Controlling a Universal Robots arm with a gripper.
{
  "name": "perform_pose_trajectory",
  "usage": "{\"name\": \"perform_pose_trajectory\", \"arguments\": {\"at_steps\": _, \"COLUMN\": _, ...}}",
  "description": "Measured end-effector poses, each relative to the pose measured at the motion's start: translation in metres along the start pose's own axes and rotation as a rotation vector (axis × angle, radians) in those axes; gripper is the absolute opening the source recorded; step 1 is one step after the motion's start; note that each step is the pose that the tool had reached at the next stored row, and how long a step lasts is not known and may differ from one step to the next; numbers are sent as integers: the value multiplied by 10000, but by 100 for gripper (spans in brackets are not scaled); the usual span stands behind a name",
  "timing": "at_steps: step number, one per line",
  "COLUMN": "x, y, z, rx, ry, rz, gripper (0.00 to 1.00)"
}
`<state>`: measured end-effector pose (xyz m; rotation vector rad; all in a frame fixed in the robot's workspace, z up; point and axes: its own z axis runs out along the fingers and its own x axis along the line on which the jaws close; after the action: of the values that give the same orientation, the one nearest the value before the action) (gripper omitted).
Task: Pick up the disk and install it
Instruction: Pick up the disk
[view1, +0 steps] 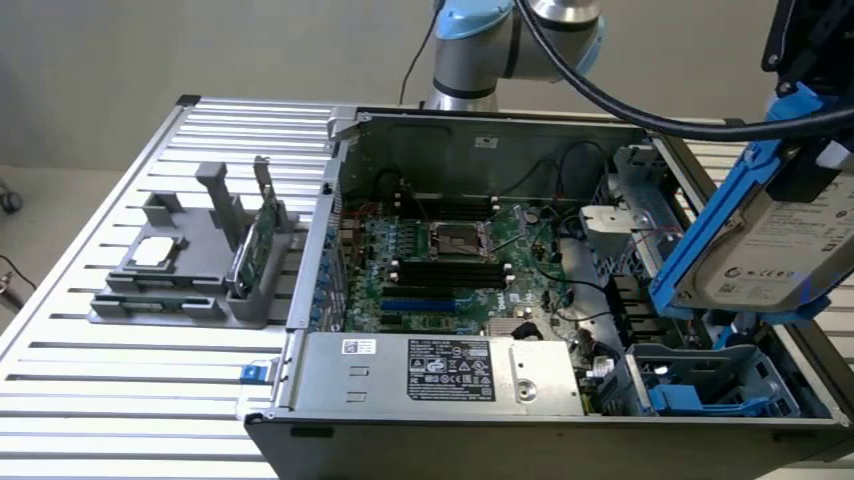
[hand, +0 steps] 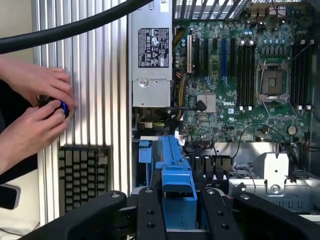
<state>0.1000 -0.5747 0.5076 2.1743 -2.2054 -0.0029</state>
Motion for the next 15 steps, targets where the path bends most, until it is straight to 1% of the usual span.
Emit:
{"name": "perform_pose_trajectory", "arguments": {"at_steps": 4, "x": 71, "y": -87, "z": 63, "rx": -1, "ry": -26, "rz": -1, "gripper": 33}}
{"name": "perform_pose_trajectory", "arguments": {"at_steps": 7, "x": 104, "y": -95, "z": 118, "rx": -1, "ry": -43, "rz": 0, "gripper": 33}}
{"name": "perform_pose_trajectory", "arguments": {"at_steps": 15, "x": 102, "y": -102, "z": 265, "rx": 0, "ry": -54, "rz": -2, "gripper": 33}}
